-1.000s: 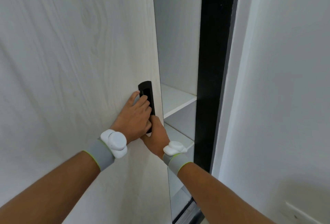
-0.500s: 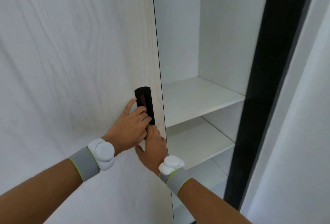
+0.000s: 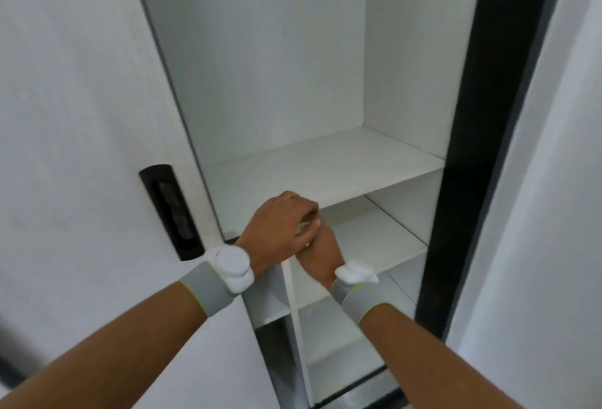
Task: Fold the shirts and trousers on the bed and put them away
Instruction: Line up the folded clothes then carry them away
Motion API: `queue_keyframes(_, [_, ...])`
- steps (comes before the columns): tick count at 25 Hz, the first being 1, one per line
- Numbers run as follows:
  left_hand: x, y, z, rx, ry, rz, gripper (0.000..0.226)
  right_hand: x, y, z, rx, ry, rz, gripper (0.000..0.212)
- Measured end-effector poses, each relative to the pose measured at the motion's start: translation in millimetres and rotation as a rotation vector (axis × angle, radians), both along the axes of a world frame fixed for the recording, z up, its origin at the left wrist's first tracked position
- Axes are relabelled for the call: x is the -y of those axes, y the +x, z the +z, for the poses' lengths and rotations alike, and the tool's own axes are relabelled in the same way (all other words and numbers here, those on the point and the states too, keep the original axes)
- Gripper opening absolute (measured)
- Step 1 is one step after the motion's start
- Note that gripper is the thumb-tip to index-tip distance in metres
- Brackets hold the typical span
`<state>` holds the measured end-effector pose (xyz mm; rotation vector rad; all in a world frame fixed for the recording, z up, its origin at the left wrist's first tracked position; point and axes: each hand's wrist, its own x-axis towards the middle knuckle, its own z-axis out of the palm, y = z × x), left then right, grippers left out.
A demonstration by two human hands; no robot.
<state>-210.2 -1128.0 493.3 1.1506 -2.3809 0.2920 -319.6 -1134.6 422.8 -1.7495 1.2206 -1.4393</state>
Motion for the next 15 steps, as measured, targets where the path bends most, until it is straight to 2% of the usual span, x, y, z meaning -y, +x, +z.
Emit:
queue_keyframes(2, [8.3, -38.5, -3.4, -0.04, 0.105, -0.005, 0.038, 2.5, -43.4, 0.4, -0.022, 0.072, -0.099, 0.046])
queue_keyframes(7, [18.4, -141.8, -27.4, -0.1, 0.205, -0.253, 0.033, -24.0, -149.1, -13.9, -0.015, 0.178, -0.369, 0.042])
queue_keyframes(10, [3.5, -225.2, -54.8, -0.05, 0.274, -0.506, 0.04, -73.4, -218.7, -31.1, 0.023, 0.189, -0.666, 0.03])
queue_keyframes(15, [-73.1, -333.2, -98.4, 0.046, 0.384, -0.929, 0.033, -188.4, -275.1, -66.2, 0.086, 0.294, -1.151, 0.02])
